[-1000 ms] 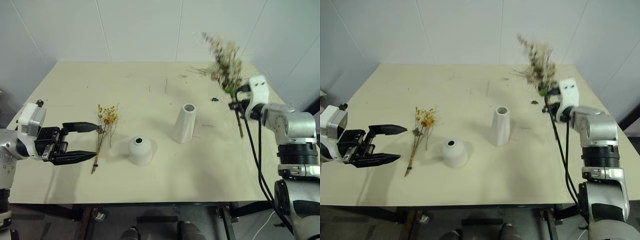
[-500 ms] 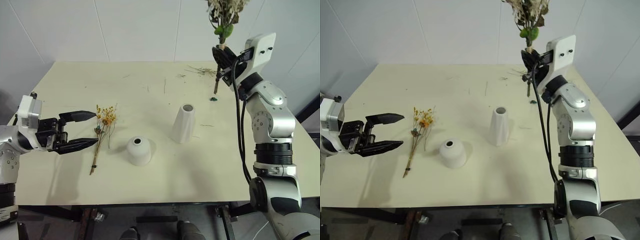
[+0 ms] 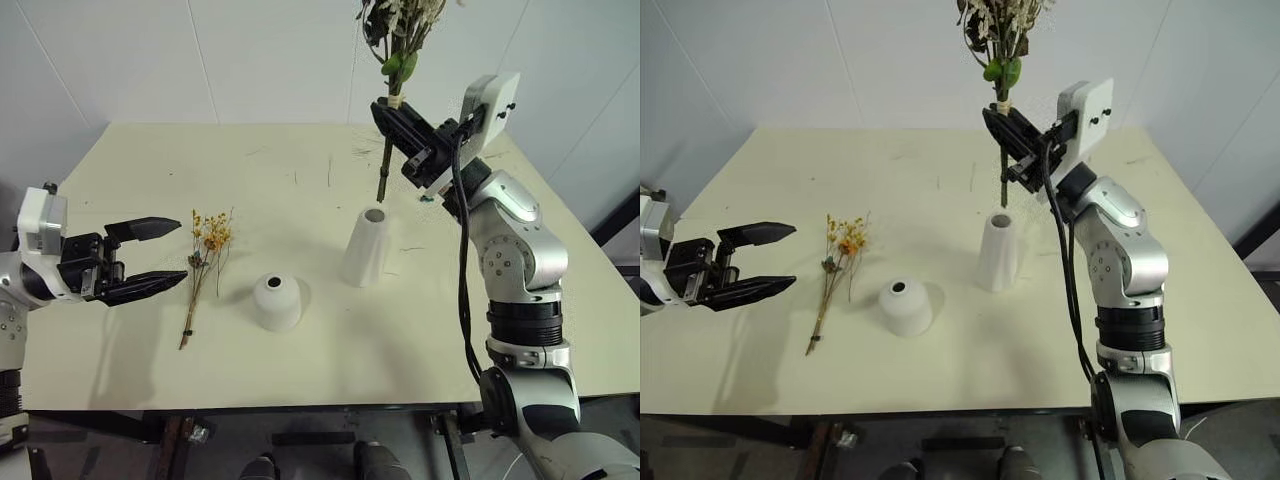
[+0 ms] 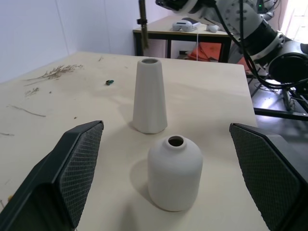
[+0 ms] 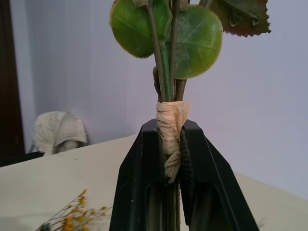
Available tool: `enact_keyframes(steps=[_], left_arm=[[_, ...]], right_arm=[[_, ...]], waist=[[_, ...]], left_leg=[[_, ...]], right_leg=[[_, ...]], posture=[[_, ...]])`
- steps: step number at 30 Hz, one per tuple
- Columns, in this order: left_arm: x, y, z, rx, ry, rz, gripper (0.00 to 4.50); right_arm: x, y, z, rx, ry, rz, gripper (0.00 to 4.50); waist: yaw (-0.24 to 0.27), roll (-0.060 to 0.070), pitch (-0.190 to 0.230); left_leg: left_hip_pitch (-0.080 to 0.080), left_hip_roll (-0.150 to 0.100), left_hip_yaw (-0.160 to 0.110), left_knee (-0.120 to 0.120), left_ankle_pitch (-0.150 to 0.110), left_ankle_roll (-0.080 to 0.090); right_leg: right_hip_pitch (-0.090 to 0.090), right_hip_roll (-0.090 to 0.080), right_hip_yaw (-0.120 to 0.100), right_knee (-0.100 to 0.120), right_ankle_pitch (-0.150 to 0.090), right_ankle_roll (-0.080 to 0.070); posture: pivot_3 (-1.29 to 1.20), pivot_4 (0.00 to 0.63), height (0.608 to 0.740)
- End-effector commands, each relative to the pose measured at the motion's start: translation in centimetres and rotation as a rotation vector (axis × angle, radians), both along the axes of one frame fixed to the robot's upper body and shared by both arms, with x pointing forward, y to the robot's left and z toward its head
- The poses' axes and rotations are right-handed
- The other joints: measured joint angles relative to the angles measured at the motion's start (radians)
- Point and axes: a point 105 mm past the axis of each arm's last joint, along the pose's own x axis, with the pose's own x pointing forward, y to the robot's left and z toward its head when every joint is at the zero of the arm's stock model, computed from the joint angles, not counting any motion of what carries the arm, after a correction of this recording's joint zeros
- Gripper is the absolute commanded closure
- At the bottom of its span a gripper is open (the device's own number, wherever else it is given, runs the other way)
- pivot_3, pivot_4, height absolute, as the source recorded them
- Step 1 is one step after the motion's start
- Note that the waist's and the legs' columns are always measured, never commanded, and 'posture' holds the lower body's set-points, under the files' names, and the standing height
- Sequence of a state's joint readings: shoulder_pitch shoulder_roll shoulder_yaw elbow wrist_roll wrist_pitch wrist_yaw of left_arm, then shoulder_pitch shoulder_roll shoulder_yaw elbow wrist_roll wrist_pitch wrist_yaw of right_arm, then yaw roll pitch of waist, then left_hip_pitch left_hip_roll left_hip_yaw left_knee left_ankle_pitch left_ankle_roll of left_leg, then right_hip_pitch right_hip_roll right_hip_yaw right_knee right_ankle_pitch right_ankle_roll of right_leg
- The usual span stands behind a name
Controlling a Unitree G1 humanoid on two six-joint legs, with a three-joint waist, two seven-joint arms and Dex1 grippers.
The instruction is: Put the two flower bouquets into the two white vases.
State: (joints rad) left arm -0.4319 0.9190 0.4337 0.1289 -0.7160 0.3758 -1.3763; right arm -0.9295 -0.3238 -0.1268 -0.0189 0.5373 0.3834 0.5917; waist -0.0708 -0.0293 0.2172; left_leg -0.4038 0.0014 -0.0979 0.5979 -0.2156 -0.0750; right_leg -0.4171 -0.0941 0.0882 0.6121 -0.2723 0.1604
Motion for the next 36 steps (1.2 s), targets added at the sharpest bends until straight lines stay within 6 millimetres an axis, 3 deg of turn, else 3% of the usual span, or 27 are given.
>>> enact_keyframes(steps=[1,9,19,29,36], left_arm=[[-0.5,0.6,1.3,0.004,-0.042,0.024,0.00],[-0.2,0.9,1.8,-0.013,-0.042,0.060,0.00],[-0.3,0.7,1.8,-0.016,-0.046,0.047,0.00],[-0.5,0.7,1.8,-0.020,-0.045,0.052,0.00],[-0.3,0.6,1.8,-0.023,-0.048,0.054,0.00]], right_arm=[[-1.2,0.2,0.8,-0.001,-0.053,0.032,4.43],[-0.7,-0.1,0.0,0.001,-0.029,0.013,4.43],[0.7,0.1,-2.7,-0.007,0.027,0.009,4.43],[0.8,0.7,-3.8,-0.021,0.038,0.022,4.43],[0.3,0.7,-4.4,-0.040,0.037,0.036,2.10]], waist=[[0.000,0.000,0.000],[-0.001,0.000,0.000],[-0.004,0.000,0.000],[-0.010,0.000,0.000],[-0.010,0.000,0.000]], left_leg=[[0.000,0.000,0.000,0.000,0.000,0.000],[0.000,0.000,0.000,0.000,0.000,0.000],[0.000,0.000,0.000,0.000,0.000,0.000],[0.000,0.000,0.000,0.000,0.000,0.000],[0.000,0.000,0.000,0.000,0.000,0.000]], right_leg=[[0.000,0.000,0.000,0.000,0.000,0.000],[0.000,0.000,0.000,0.000,0.000,0.000],[0.000,0.000,0.000,0.000,0.000,0.000],[0.000,0.000,0.000,0.000,0.000,0.000],[0.000,0.000,0.000,0.000,0.000,0.000]], posture=[[0.00,0.150,0.740],[0.00,0.150,0.740],[0.00,0.150,0.740],[0.00,0.150,0.740],[0.00,0.150,0.740]])
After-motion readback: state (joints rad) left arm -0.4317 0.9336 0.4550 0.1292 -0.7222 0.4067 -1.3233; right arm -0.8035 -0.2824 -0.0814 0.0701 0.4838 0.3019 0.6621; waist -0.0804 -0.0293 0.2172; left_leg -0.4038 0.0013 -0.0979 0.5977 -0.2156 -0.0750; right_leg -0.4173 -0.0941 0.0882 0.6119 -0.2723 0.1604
